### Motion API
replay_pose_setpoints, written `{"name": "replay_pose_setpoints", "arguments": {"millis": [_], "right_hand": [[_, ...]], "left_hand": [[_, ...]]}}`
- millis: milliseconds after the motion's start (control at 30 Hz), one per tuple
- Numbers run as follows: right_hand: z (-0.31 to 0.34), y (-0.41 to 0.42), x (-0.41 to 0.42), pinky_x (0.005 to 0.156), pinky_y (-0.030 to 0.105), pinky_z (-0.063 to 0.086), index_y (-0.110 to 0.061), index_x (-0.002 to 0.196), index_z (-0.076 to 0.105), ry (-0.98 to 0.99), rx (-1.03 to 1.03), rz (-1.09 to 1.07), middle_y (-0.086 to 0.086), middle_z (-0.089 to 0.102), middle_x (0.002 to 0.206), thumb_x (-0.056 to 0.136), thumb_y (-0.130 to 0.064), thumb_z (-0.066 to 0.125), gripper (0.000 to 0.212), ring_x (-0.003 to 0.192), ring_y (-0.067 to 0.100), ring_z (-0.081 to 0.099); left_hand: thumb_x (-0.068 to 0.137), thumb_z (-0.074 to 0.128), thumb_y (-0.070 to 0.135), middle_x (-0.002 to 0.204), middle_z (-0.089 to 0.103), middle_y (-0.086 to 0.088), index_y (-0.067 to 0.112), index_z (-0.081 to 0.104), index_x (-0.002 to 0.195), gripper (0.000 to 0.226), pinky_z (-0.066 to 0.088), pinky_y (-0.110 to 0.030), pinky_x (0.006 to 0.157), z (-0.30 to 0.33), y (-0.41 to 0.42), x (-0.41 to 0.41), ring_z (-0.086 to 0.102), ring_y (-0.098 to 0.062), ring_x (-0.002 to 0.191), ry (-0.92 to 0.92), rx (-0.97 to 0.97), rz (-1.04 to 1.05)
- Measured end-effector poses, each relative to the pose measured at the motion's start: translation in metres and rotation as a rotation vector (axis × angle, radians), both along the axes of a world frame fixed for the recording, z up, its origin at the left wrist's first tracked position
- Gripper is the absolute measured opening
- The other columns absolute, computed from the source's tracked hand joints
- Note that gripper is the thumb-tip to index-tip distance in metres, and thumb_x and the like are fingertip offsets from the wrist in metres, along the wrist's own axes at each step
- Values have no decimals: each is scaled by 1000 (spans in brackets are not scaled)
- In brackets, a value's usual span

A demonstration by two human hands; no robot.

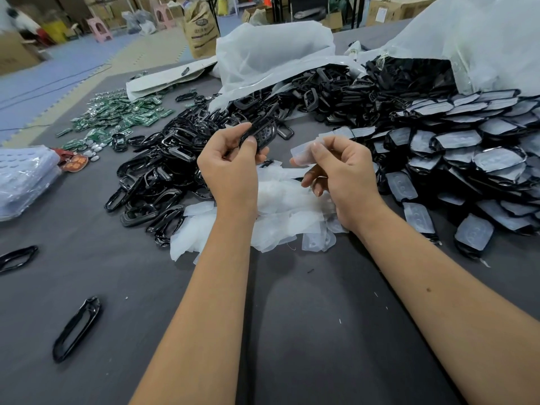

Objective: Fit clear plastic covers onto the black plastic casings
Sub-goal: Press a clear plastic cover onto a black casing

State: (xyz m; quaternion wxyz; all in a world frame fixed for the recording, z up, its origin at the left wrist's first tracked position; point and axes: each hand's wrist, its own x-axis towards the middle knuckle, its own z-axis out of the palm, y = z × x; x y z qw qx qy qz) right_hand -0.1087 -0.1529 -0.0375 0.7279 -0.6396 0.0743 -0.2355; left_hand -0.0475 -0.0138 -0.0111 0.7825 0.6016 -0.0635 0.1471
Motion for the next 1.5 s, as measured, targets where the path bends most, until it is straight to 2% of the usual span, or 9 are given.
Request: {"name": "replay_pose_setpoints", "arguments": {"millis": [267, 433, 633, 733, 833, 1067, 1233, 1367, 1500], "right_hand": [[1, 0, 0, 43, 26, 41, 0, 97, 71, -7, 29, -25, 10, 76, 82, 105, -13, 59, 20, 53, 19, 58], [1, 1, -1, 39, 21, 32, -8, 102, 75, -36, 85, -45, -3, 54, 58, 104, -20, 64, 16, 45, 9, 40], [3, 0, -2, 45, 27, 44, -5, 90, 73, -38, 125, -23, 10, 71, 79, 98, -27, 72, 23, 60, 17, 59], [1, -1, -2, 49, 27, 49, -9, 97, 71, -43, 48, -67, 5, 70, 78, 87, -9, 82, 15, 62, 16, 62], [0, -2, -1, 51, 26, 52, -16, 115, 70, -16, 5, -69, -5, 71, 76, 90, -3, 77, 29, 64, 12, 65], [2, 0, -1, 66, 17, 51, -10, 90, 74, -21, -61, -76, -10, 71, 75, 90, 2, 74, 12, 72, 3, 64], [4, 2, 0, 65, 18, 48, -17, 104, 73, -5, -84, -86, -3, 62, 88, 97, -1, 64, 20, 72, 6, 53], [2, 0, 2, 53, 22, 43, -15, 111, 73, 40, -37, -75, -4, 47, 68, 105, -1, 47, 30, 57, 7, 41], [1, 1, 0, 69, 23, 56, -8, 109, 74, 33, -46, -73, -7, 54, 61, 104, 0, 52, 24, 59, 8, 55]], "left_hand": [[91, 64, -12, 67, 65, 9, 4, 76, 95, 21, 59, -26, 67, -5, -4, 2, 70, -15, 61, 48, 54, -97], [91, 64, -13, 57, 64, 12, -2, 73, 100, 17, 62, -28, 71, -9, -6, 1, 71, -15, 61, 76, 151, -180], [91, 63, -13, 56, 63, 12, -3, 73, 102, 18, 61, -27, 69, -12, -5, 2, 70, -16, 60, 101, 165, -155], [91, 64, -12, 58, 65, 11, -3, 73, 102, 17, 62, -31, 72, -14, -5, 1, 72, -18, 62, 105, 169, -153], [90, 65, -12, 60, 67, 11, -2, 73, 101, 17, 63, -32, 72, -14, -5, 1, 74, -17, 65, 105, 174, -155], [89, 66, -11, 60, 66, 14, 3, 73, 94, 17, 62, -29, 70, -15, -7, 0, 71, -11, 63, 107, 168, -187], [87, 67, -10, 77, 71, -3, 4, 73, 94, 17, 62, -31, 69, -16, -7, 0, 74, -18, 67, 109, 172, -200], [87, 67, -9, 72, 71, 4, 7, 75, 93, 20, 64, -34, 72, -20, -6, 1, 75, -18, 68, 117, 187, -200], [85, 64, -11, 69, 69, 10, 9, 75, 94, 25, 65, -37, 76, -22, -6, 3, 75, -15, 68, 130, 192, -197]]}}
